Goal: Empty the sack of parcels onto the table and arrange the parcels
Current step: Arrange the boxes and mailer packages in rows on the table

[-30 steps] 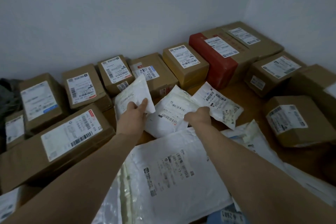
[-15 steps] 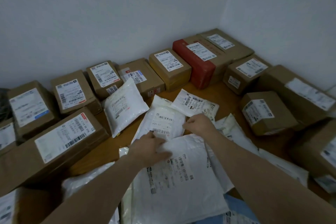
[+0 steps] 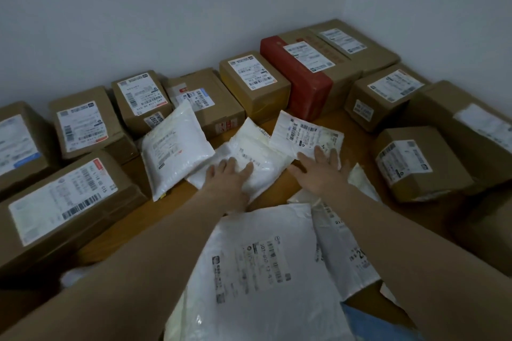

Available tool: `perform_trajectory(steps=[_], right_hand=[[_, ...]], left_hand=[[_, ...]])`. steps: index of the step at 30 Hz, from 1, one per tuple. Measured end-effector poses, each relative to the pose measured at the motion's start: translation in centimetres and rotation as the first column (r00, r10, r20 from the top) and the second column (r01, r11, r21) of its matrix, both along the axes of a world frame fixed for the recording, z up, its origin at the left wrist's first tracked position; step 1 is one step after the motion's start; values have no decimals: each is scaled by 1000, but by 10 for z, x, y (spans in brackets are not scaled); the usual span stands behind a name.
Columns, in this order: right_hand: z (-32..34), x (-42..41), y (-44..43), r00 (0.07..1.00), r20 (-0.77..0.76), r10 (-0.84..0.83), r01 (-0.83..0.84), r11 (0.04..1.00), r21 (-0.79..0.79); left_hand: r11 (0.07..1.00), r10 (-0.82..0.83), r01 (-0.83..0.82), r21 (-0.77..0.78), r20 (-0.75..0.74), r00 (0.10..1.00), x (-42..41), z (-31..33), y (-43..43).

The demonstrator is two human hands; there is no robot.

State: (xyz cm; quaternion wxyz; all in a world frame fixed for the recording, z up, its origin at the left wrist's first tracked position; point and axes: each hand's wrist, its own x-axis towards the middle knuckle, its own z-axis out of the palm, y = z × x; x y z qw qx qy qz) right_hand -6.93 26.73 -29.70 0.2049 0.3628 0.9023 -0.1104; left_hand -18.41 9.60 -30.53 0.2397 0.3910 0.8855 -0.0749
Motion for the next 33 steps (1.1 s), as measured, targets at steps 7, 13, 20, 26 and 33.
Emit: perform_trajectory(steps=[7, 13, 20, 26, 33], right_hand=[[0, 25, 12, 998, 53, -39, 40, 999, -12], [7, 13, -6, 969, -227, 102, -48, 972, 230], [2, -45, -60, 913, -148, 380, -395, 914, -90], [-13, -43, -59, 941, -49, 336, -338, 940, -47], [-7, -44, -61, 955, -46, 293, -295, 954, -53]], left_hand=[[1000, -4, 3, 18, 90, 996, 10, 13, -1], [803, 316, -33, 595, -379, 870, 11, 29, -20], [926, 363, -317, 205, -254, 896, -29, 20, -41], [983, 183, -161, 91, -367, 912, -14, 24, -48], [964, 266, -254, 80, -245, 932, -13, 23, -40]])
